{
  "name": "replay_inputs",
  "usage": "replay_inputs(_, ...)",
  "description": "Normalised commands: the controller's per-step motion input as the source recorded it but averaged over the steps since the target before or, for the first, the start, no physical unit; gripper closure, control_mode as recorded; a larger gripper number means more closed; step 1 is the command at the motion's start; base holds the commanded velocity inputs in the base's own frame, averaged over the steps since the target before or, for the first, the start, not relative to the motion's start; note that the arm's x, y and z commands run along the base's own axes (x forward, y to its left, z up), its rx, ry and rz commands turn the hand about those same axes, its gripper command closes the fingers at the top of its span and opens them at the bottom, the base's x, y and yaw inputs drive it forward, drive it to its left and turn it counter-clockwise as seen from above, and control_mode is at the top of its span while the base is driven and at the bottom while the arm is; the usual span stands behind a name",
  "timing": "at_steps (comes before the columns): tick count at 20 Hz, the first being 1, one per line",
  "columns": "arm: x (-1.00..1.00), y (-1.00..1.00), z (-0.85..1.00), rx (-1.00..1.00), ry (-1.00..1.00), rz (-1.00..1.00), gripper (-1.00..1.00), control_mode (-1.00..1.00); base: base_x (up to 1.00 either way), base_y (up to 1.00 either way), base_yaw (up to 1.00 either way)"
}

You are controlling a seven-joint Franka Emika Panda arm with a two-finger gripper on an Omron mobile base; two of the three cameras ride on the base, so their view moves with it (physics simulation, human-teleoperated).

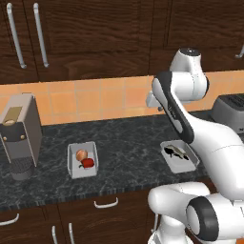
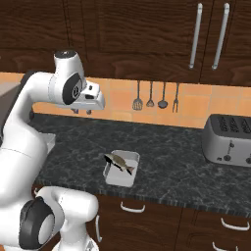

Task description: Take the meat container that has the fish and place it on the second highest rack of the freezer. Then take the vegetable container that has the bell pepper and onion and place it on the highest rack of the freezer.

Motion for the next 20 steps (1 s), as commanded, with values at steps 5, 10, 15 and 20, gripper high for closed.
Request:
replay_inputs(5, -0.29, -0.1, 0.0, 0.06, 0.0, -0.23, -1.0, -1.0, 0.0, 0.0, 0.0)
replay_inputs(10, -0.67, -0.38, -0.08, 0.18, 0.0, -0.51, -1.0, -1.0, 0.0, 0.0, 0.0)
replay_inputs(15, -0.63, -0.48, -0.18, 0.18, 0.01, -0.51, -1.0, -1.0, 0.0, 0.0, 0.0)
replay_inputs(20, -0.43, -0.59, -0.32, 0.16, 0.02, -0.36, -1.0, -1.0, 0.0, 0.0, 0.0)
